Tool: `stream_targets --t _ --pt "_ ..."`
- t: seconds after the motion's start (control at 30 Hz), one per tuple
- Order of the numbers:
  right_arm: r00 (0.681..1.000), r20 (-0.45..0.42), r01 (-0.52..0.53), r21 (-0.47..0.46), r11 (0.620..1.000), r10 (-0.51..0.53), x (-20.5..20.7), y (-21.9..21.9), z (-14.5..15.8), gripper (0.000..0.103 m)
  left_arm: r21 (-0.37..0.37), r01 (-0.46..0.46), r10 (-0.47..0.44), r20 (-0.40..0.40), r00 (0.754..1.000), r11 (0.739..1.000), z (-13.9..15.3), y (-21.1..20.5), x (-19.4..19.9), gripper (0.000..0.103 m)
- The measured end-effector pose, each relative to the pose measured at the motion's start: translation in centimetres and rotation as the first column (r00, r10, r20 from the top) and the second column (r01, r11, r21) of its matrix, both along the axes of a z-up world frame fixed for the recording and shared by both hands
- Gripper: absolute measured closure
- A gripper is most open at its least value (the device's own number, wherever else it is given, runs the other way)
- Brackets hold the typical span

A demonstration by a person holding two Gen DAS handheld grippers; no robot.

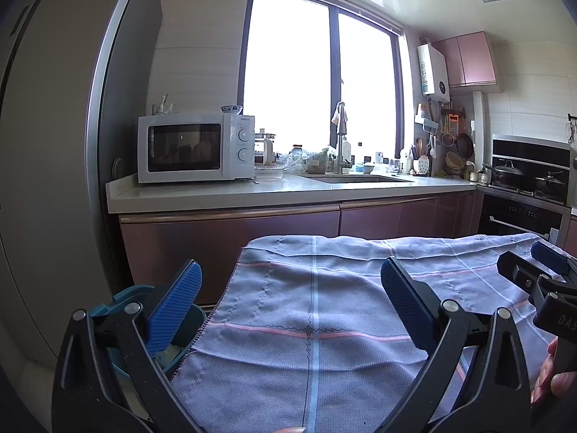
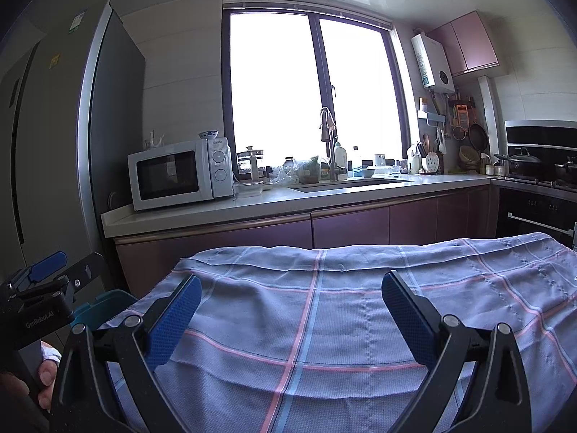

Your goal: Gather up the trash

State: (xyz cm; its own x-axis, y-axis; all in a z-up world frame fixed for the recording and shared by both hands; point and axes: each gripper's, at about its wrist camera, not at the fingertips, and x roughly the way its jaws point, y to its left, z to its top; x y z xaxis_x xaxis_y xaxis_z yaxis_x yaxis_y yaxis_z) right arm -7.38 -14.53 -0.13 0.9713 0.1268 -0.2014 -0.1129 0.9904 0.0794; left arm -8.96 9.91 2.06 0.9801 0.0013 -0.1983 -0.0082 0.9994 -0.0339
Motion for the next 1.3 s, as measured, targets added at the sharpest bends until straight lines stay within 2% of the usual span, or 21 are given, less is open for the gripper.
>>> stream_targets --t 0.97,1.1,1.23,1.3 --pt "1.000 -0.005 0.002 0.011 1.000 -0.002 0.2 0.0 -0.4 0.006 0.004 0.000 0.000 -0.010 1.000 1.000 -0.3 0.0 0.4 0.005" --pt "1.000 -0.027 0.003 0.027 1.000 -0.002 0.5 -0.6 -0.7 0.006 -0.010 0.017 -0.018 -0.062 0.998 1.000 -0.7 0.0 1.3 0.005" --pt "0.996 -0.084 0.020 0.043 0.999 -0.017 1.6 -2.6 -0.9 0.006 -0.048 0.044 -0.052 -0.177 0.983 0.998 -1.4 0.4 3.9 0.005" --pt "0.991 -0.132 0.038 0.043 0.998 -0.032 2.6 -4.2 -1.0 0.006 -0.056 0.048 -0.060 -0.254 0.965 0.997 -1.9 0.6 6.1 0.005"
